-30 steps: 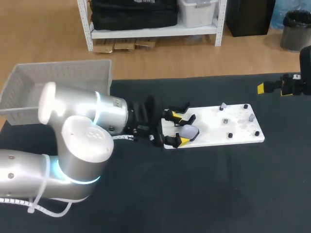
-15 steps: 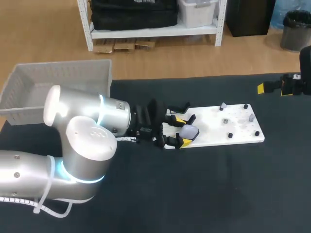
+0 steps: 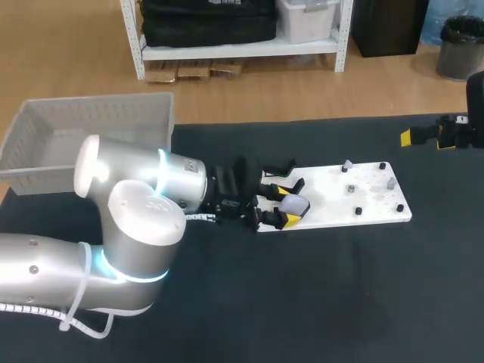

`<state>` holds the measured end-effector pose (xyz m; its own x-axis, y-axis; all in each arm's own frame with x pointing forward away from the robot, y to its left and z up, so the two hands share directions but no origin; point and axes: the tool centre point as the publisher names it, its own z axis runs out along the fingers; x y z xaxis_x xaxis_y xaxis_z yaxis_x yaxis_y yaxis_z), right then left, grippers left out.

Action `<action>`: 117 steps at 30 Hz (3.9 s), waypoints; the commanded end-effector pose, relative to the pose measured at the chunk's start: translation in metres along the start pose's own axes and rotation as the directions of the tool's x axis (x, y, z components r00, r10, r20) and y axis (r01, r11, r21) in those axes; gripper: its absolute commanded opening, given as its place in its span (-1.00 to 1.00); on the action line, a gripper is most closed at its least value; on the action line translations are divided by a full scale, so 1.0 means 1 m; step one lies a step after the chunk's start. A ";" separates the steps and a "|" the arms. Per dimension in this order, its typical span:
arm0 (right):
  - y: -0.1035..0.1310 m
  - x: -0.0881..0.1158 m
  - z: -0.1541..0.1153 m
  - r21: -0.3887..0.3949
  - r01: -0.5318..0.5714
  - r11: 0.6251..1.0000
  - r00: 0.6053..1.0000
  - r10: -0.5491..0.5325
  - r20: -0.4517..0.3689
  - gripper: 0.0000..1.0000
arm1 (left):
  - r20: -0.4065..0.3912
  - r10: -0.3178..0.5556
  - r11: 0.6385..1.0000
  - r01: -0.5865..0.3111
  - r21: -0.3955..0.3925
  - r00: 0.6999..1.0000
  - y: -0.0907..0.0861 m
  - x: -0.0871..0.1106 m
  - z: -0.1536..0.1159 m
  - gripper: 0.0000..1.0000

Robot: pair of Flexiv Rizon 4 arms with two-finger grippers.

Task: Pick up each earbud case from the left stands, insert the matching earbuds, close the lid, and place the case in the box.

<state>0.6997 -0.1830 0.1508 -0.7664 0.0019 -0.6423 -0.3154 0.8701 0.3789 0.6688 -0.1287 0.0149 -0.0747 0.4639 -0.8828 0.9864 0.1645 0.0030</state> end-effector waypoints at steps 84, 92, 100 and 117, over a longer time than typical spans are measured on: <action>0.127 0.047 0.074 -0.066 0.175 0.982 0.950 -0.186 -0.252 1.00 | 0.102 0.193 0.981 -0.196 0.017 0.976 0.020 -0.094 -0.014 -1.00; 0.122 0.042 0.073 -0.053 0.171 0.984 0.952 -0.179 -0.247 1.00 | 0.118 0.194 0.980 -0.199 0.030 0.974 0.011 -0.094 -0.015 -1.00; 0.119 0.038 0.074 -0.042 0.167 0.985 0.955 -0.173 -0.242 1.00 | 0.122 0.194 0.979 -0.200 0.040 0.973 0.006 -0.093 -0.015 -1.00; 0.082 0.036 0.048 0.138 0.236 0.962 0.948 -0.197 -0.249 1.00 | 0.232 0.132 0.987 -0.150 0.058 0.964 0.002 -0.085 -0.028 -1.00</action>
<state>0.6861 -0.0780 0.1195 -0.8207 -0.2767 -0.4998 -0.4339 0.8710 0.2304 0.6773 -0.1537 0.1050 0.0858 0.3375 -0.9374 0.9945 0.0282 0.1011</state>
